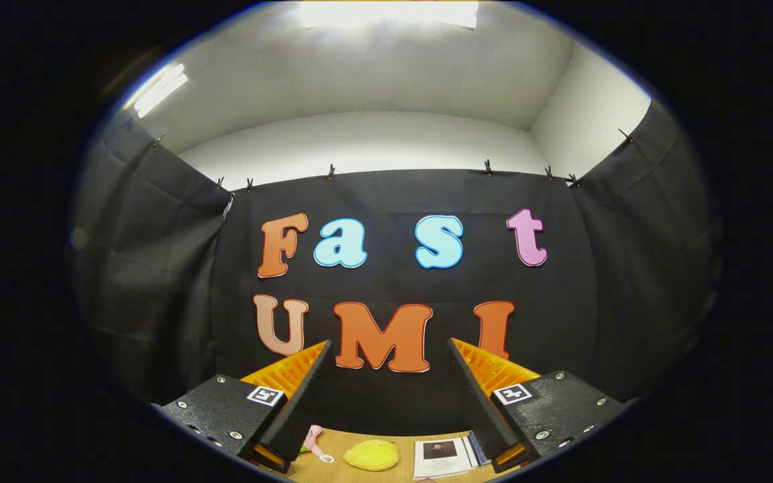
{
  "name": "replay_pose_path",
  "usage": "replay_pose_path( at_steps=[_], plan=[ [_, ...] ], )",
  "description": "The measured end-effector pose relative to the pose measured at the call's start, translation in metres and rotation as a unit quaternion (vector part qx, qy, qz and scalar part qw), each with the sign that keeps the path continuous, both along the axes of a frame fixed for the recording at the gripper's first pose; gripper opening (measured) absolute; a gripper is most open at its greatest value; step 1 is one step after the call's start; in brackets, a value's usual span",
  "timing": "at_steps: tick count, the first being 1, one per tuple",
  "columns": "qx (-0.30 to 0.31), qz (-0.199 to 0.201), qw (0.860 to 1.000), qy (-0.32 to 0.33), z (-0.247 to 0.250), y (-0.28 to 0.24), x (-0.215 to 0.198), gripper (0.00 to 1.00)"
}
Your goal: Open the storage box then place both shoes into the box .Put the left shoe in first, then the right shoe, with the right side of both shoes facing outward in a uniform manner.
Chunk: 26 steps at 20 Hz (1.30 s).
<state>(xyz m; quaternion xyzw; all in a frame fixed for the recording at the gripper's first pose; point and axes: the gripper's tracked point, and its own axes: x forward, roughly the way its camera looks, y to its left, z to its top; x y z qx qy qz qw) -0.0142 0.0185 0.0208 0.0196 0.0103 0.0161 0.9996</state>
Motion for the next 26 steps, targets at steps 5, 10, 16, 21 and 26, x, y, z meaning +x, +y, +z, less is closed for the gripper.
replay_pose_path(
  at_steps=[5,10,16,21,26],
  plan=[
    [0.000,0.017,1.000,0.020,-0.016,0.019,-0.003,0.98],
    [0.047,0.080,0.991,0.100,-0.066,0.068,-0.010,0.98],
    [0.115,0.140,0.950,0.254,-0.168,0.125,-0.029,0.99],
    [0.220,0.173,0.885,0.372,-0.244,0.176,-0.049,0.99],
    [0.253,0.202,0.827,0.460,-0.319,0.213,-0.077,0.99]
  ],
)
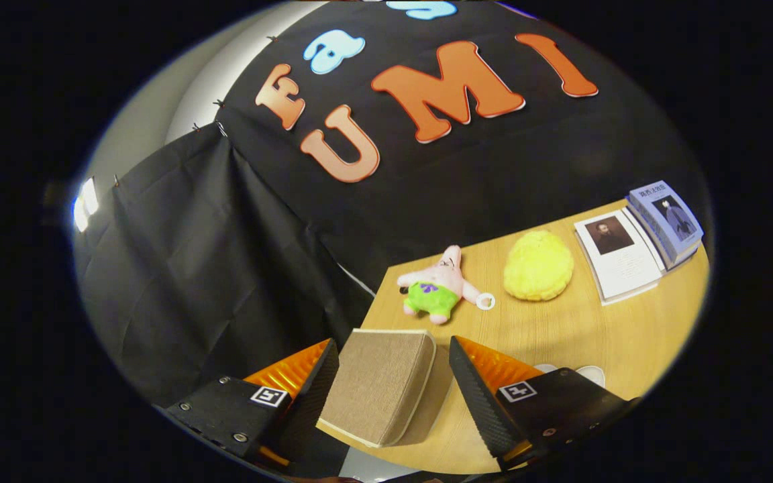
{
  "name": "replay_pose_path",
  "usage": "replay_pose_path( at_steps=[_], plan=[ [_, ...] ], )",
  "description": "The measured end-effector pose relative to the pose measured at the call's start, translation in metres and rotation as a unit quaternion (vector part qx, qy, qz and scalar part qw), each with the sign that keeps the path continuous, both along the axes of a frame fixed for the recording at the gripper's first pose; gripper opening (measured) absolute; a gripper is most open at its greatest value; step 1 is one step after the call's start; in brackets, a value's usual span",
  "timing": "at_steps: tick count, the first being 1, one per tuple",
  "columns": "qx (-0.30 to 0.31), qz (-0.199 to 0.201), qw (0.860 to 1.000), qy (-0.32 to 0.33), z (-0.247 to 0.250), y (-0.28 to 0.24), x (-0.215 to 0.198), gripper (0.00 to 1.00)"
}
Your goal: Open the storage box then place both shoes into the box .Put the left shoe in first, then the right shoe, with the right side of both shoes facing outward in a uniform manner.
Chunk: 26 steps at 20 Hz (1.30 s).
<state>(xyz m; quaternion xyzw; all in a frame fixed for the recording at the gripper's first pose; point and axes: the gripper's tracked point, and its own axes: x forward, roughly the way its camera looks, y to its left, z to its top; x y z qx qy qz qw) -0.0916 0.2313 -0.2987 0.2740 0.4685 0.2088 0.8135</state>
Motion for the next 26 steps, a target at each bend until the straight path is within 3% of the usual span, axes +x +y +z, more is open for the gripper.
replay_pose_path(
  at_steps=[4,7,15,26],
  plan=[
    [0.001,0.043,0.997,0.069,-0.058,0.023,-0.037,0.99],
    [0.013,0.054,0.990,0.130,-0.099,0.042,-0.057,0.99],
    [0.078,0.076,0.979,0.175,-0.143,0.086,-0.081,0.98],
    [0.221,0.031,0.943,0.246,-0.165,0.114,-0.093,0.95]
  ],
)
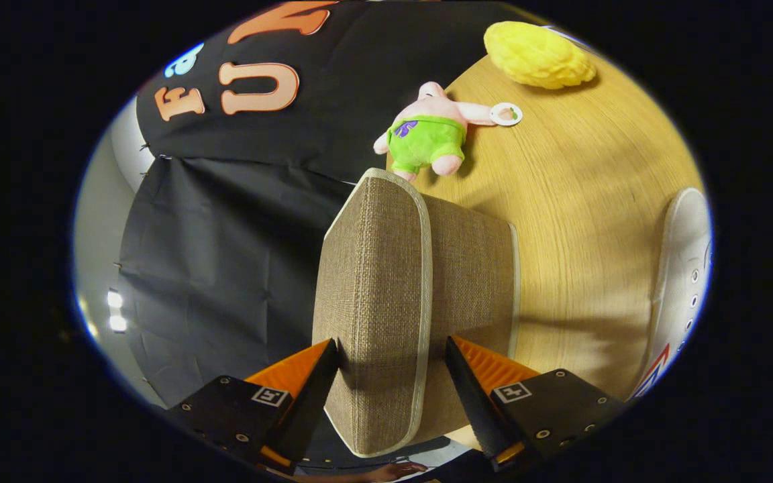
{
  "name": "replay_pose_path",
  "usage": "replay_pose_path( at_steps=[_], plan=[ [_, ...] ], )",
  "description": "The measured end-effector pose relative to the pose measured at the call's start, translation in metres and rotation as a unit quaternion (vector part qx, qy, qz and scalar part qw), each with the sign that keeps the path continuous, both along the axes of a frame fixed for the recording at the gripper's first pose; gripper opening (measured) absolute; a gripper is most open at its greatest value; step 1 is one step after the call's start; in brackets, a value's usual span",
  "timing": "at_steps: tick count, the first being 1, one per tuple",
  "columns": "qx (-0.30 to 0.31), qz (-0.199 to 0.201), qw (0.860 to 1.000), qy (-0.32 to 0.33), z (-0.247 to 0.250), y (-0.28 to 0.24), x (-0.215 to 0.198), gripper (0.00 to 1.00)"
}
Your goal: Open the storage box then place both shoes into the box .Put the left shoe in first, then the right shoe, with the right side of both shoes facing outward in a uniform manner.
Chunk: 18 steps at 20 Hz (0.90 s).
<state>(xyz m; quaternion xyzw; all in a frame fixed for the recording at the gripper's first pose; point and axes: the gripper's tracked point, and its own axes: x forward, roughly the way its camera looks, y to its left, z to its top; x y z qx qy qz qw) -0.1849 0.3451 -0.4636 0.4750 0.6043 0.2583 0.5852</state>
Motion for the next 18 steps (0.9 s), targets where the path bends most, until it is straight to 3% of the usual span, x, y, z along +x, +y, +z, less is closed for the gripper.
replay_pose_path(
  at_steps=[3,5,6,8,11,14,18],
  plan=[
    [0.011,-0.003,1.000,0.005,0.002,0.003,0.001,0.92],
    [0.016,-0.013,1.000,0.005,0.007,0.004,0.006,0.83],
    [0.016,-0.018,1.000,0.010,0.010,0.000,0.008,0.72],
    [0.011,-0.013,1.000,0.018,0.012,-0.002,0.010,0.64],
    [0.009,-0.029,0.999,0.032,0.018,-0.013,0.019,0.63],
    [0.051,-0.073,0.996,0.018,0.046,-0.030,0.042,0.59],
    [0.010,-0.044,0.999,-0.009,0.017,-0.028,0.027,0.59]
  ],
)
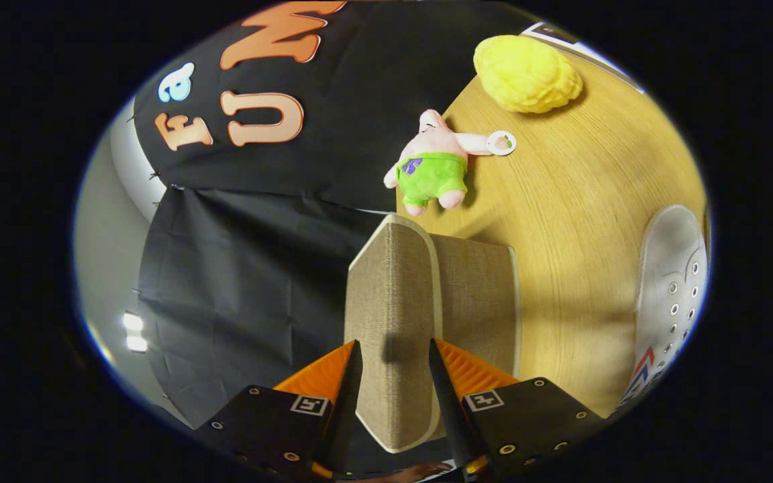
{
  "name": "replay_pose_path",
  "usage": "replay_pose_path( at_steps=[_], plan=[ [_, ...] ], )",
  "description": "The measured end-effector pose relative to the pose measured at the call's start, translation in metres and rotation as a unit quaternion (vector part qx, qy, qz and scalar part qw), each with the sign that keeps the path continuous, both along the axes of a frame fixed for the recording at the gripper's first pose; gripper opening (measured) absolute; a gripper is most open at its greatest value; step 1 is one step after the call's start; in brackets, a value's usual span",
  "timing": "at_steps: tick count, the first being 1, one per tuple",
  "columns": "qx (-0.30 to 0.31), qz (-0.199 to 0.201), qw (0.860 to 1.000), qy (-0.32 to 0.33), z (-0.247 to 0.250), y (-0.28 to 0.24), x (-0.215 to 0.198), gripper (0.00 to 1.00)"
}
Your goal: Open the storage box then place both shoes into the box .Put the left shoe in first, then the right shoe, with the right side of both shoes facing outward in a uniform manner.
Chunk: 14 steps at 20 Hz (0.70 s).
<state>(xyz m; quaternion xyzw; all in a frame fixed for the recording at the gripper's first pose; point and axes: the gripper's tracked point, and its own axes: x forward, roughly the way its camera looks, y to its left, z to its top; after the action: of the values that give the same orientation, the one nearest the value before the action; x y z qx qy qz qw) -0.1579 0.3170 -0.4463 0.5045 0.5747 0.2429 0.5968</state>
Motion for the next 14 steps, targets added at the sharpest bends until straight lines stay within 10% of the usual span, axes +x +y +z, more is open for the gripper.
replay_pose_path(
  at_steps=[14],
  plan=[
    [0.041,-0.041,0.998,0.014,-0.004,-0.004,-0.003,0.67]
  ],
)
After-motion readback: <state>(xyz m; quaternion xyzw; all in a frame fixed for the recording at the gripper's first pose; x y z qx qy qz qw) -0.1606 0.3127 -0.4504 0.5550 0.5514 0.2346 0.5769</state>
